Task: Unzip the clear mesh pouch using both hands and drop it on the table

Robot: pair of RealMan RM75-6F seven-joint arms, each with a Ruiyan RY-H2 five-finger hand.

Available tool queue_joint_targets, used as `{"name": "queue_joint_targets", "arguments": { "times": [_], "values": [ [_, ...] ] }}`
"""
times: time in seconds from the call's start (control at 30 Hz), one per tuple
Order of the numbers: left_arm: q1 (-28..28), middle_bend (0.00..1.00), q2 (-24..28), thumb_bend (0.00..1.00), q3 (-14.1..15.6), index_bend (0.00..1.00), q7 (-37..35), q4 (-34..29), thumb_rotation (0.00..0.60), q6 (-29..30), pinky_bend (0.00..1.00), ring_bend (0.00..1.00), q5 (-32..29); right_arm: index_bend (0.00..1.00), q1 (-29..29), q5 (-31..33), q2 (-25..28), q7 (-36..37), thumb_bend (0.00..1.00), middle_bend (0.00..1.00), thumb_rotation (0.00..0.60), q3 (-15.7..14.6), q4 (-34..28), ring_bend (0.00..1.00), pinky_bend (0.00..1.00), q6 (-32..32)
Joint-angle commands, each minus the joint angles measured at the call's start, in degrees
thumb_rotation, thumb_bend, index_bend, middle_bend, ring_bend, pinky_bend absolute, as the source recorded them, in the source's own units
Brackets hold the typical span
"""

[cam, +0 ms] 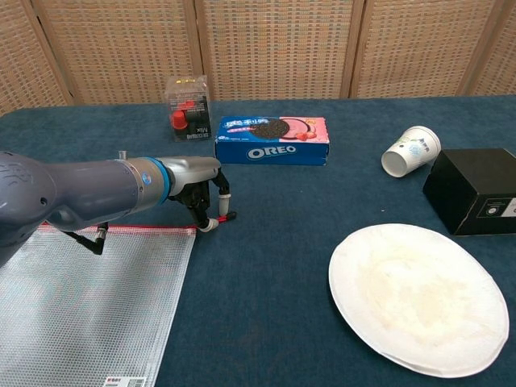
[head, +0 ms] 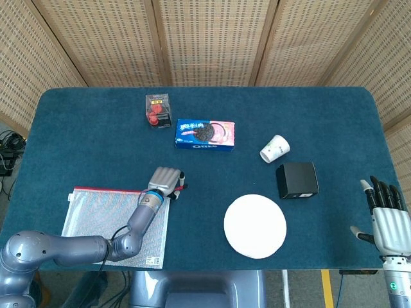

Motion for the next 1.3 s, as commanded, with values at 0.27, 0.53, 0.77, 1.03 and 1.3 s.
{"name": "queue_joint_targets", "arguments": {
  "times": [0.27, 0.53, 0.77, 1.03, 1.3],
  "values": [
    [0.10, 0.90, -1.09, 0.42, 0.43, 0.46, -1.37, 1.45, 0.600, 0.71, 1.00, 0.95, 1.38, 0.06, -0.01, -0.29, -0.01, 0.91, 0.00, 0.00, 0.600, -0.06, 0.42, 0.00, 0.00, 0.16],
    [0.44, 0.90, -1.44, 0.42, 0.62, 0.47, -2.08, 1.96, 0.600, 0.33, 1.00, 0.95, 1.54, 0.06, 0.01, -0.51, -0.04, 1.02, 0.00, 0.00, 0.600, -0.15, 0.45, 0.00, 0.00, 0.23],
    [0.47, 0.90, -1.99, 0.42, 0.69, 0.49, -2.09, 2.39, 0.600, 0.86, 1.00, 0.95, 1.97, 0.06, 0.00, -0.63, 0.11, 1.66, 0.00, 0.00, 0.600, -0.20, 0.51, 0.00, 0.00, 0.23],
    [0.25, 0.90, -2.60, 0.43, 0.63, 0.51, -1.57, 2.85, 0.600, 0.84, 1.00, 0.95, 1.10, 0.06, -0.11, -0.68, 0.38, 2.38, 0.00, 0.00, 0.600, -0.15, 0.54, 0.00, 0.00, 0.43],
    [0.26, 0.90, -3.03, 0.45, 0.58, 0.57, -1.24, 3.05, 0.600, 1.17, 1.00, 0.95, 0.86, 0.06, -0.15, -0.75, 0.62, 3.09, 0.00, 0.00, 0.600, -0.16, 0.46, 0.00, 0.00, 0.43]
  ]
}}
